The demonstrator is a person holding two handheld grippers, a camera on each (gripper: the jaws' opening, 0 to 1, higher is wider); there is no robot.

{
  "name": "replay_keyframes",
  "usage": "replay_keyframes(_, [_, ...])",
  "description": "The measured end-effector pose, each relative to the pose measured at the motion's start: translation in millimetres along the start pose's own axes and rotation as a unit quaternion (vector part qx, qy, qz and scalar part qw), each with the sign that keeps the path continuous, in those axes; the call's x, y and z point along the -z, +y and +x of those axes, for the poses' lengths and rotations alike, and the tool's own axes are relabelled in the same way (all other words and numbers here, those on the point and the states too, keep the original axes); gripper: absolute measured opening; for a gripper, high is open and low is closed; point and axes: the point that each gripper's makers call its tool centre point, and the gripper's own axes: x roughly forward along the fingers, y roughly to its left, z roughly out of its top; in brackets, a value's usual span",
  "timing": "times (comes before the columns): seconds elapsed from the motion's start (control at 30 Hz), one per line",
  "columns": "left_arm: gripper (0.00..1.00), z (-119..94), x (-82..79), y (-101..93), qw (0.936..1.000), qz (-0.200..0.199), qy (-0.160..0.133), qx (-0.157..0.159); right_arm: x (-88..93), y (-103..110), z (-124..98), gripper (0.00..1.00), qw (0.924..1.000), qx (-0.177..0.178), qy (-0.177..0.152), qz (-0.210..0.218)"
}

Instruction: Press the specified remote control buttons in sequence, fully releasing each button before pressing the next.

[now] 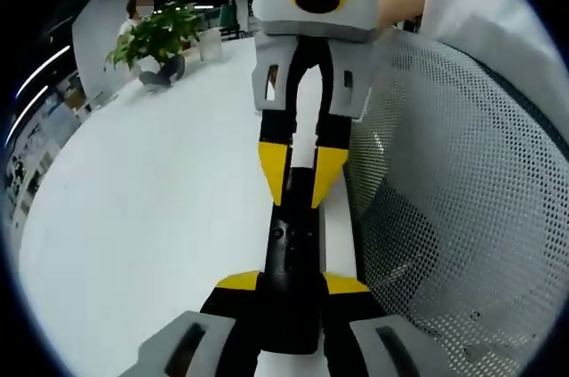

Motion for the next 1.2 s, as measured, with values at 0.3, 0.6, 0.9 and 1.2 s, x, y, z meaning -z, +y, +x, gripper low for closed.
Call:
replay_keyframes(0.3, [0.23,-0.3,-0.1,0.0,1.0000,0.000,-0.002,0.000,1.3,-2.4,2.0,0.07,0.9971,-0.006,0.057,0.049])
replay_keyframes(0.6, [0.23,-0.6,-0.5,0.3,1.0000,-0.003,-0.002,-0.002,-0.8,-2.9,-0.2,0.07,0.9976,0.028,-0.022,0.060])
replay_keyframes(0.9, [0.23,-0.7,-0.8,0.2,1.0000,-0.003,-0.004,-0.004,-3.8,0.1,4.9,0.05,0.9986,0.007,0.053,-0.010])
replay_keyframes(1.2, [0.23,-0.6,-1.2,0.4,1.0000,-0.003,-0.008,-0.004,-3.2,-3.0,5.1,0.05,0.9965,0.021,0.055,0.060])
